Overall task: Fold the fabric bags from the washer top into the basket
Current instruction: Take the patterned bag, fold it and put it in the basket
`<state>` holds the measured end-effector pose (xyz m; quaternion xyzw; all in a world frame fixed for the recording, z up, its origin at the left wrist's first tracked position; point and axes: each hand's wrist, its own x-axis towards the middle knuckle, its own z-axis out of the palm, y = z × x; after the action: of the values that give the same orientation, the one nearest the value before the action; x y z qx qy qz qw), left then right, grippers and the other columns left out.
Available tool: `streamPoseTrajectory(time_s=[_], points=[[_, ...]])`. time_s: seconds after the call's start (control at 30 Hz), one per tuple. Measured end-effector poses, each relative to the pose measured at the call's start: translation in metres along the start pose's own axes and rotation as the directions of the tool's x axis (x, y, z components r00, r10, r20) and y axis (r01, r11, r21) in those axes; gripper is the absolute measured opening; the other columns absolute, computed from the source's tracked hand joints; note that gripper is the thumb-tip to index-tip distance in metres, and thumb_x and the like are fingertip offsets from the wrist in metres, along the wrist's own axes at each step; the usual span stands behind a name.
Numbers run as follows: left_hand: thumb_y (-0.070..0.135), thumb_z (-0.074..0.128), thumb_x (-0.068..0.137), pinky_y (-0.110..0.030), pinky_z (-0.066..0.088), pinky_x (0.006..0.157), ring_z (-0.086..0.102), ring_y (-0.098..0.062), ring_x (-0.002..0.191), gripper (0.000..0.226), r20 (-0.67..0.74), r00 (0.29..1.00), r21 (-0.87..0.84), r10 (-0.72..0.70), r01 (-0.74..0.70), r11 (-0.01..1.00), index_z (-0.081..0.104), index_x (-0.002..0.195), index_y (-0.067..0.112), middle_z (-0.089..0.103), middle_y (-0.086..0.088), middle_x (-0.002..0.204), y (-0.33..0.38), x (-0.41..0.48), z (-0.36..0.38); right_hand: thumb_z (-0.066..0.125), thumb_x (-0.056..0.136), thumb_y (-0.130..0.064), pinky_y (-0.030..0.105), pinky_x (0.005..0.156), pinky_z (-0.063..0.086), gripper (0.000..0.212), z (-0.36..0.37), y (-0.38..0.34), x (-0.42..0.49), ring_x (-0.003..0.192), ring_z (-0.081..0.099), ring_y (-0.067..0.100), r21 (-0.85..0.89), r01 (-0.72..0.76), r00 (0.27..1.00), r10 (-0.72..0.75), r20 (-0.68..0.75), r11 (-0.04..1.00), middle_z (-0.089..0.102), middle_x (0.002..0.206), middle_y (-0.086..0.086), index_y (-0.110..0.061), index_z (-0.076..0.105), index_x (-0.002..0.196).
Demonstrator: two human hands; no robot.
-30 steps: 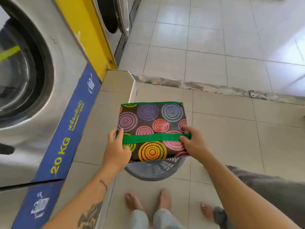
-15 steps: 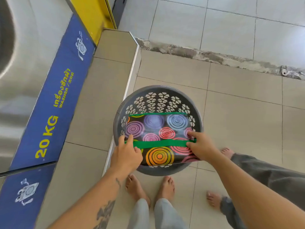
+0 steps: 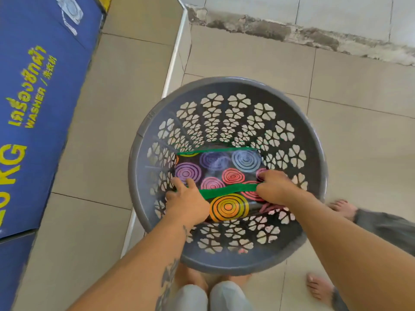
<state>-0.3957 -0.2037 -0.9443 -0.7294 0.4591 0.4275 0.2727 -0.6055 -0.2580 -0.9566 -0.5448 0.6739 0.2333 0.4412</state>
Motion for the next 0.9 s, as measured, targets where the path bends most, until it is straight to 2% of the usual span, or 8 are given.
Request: streamPoseTrajectory(time_s=[0.17, 0.43, 0.5, 0.6, 0.67, 0.77, 0.83, 0.9], points=[[0.039, 0.049, 0.077, -0.044, 0.04, 0.099, 0.044, -0.042, 0.123, 0.067, 0.044, 0.999, 0.078, 0.013, -0.016, 0.997, 0.043, 0.137, 0.01, 0.034, -0.019, 0.139, -0.004, 0.023, 0.004, 0.051, 0.082, -0.033, 0.036, 0.085, 0.049, 0.044, 0.017, -0.001, 0.025, 0.105, 0.06, 0.036, -0.11, -0.08, 0.997, 0.081, 0.008, 0.991, 0.06, 0.121, 0.016, -0.008, 0.061, 0.116], [0.025, 0.037, 0.088, -0.048, 0.032, 0.105, 0.031, -0.042, 0.129, 0.059, 0.061, 0.992, 0.149, 0.109, -0.117, 0.982, 0.031, 0.144, 0.01, 0.032, -0.021, 0.145, 0.001, 0.06, 0.03, 0.032, 0.085, -0.055, 0.048, 0.102, 0.042, 0.062, 0.034, 0.003, 0.041, 0.119, 0.048, 0.04, -0.341, -0.005, 0.997, 0.031, 0.071, 0.94, 0.055, 0.129, 0.013, -0.015, 0.054, 0.127], [0.023, 0.036, 0.087, -0.046, 0.033, 0.104, 0.033, -0.041, 0.127, 0.057, 0.053, 0.993, 0.133, 0.11, -0.116, 0.984, 0.035, 0.142, 0.009, 0.035, -0.019, 0.143, 0.007, 0.062, 0.036, 0.026, 0.09, -0.057, 0.049, 0.101, 0.041, 0.062, 0.037, 0.003, 0.039, 0.12, 0.049, 0.04, -0.438, -0.008, 0.992, 0.061, 0.106, 0.899, 0.055, 0.131, 0.013, -0.019, 0.054, 0.13], [0.028, 0.037, 0.085, -0.048, 0.032, 0.107, 0.032, -0.042, 0.129, 0.058, 0.078, 0.989, 0.132, 0.123, -0.133, 0.982, 0.04, 0.14, 0.009, 0.038, -0.019, 0.144, 0.009, 0.061, 0.037, 0.036, 0.089, -0.053, 0.042, 0.086, 0.046, 0.056, 0.042, -0.001, 0.029, 0.11, 0.058, 0.033, -0.521, -0.066, 0.997, 0.072, -0.009, 0.851, 0.061, 0.122, 0.009, -0.015, 0.06, 0.121], [0.042, 0.039, 0.084, -0.052, 0.025, 0.113, 0.021, -0.045, 0.138, 0.07, 0.16, 0.978, 0.07, 0.134, -0.146, 0.987, 0.031, 0.147, 0.015, 0.027, -0.02, 0.154, 0.006, 0.061, 0.031, 0.042, 0.089, -0.058, 0.04, 0.08, 0.046, 0.056, 0.045, -0.006, 0.018, 0.107, 0.06, 0.031, -0.538, -0.051, 0.998, 0.023, -0.059, 0.842, 0.062, 0.118, 0.008, -0.013, 0.061, 0.117], [0.073, 0.058, 0.067, -0.058, 0.005, 0.118, -0.013, -0.04, 0.148, 0.111, 0.39, 0.893, -0.092, 0.224, -0.204, 0.975, -0.004, 0.153, 0.038, -0.009, -0.013, 0.163, 0.004, 0.055, 0.029, 0.042, 0.09, -0.051, 0.042, 0.083, 0.049, 0.048, 0.05, 0.004, 0.013, 0.107, 0.057, 0.035, -0.447, 0.051, 0.991, -0.1, -0.087, 0.893, 0.06, 0.117, 0.01, -0.012, 0.058, 0.112], [0.075, 0.071, 0.051, -0.062, 0.002, 0.117, -0.02, -0.038, 0.147, 0.136, 0.44, 0.858, 0.036, 0.264, -0.311, 0.95, -0.019, 0.148, 0.044, -0.021, -0.011, 0.161, 0.005, 0.047, 0.034, 0.039, 0.09, -0.041, 0.042, 0.085, 0.049, 0.039, 0.045, 0.013, 0.014, 0.107, 0.056, 0.034, -0.366, 0.091, 0.985, -0.138, -0.104, 0.926, 0.061, 0.117, 0.009, -0.011, 0.056, 0.109], [0.06, 0.077, 0.061, -0.065, 0.001, 0.115, -0.019, -0.038, 0.147, 0.134, 0.414, 0.864, 0.198, 0.287, -0.394, 0.898, -0.023, 0.147, 0.041, -0.025, -0.011, 0.16, 0.006, 0.042, 0.043, 0.035, 0.092, -0.044, 0.043, 0.087, 0.048, 0.041, 0.039, 0.014, 0.017, 0.109, 0.053, 0.032, -0.475, 0.107, 0.983, -0.163, -0.079, 0.873, 0.063, 0.113, 0.007, -0.012, 0.057, 0.104]])
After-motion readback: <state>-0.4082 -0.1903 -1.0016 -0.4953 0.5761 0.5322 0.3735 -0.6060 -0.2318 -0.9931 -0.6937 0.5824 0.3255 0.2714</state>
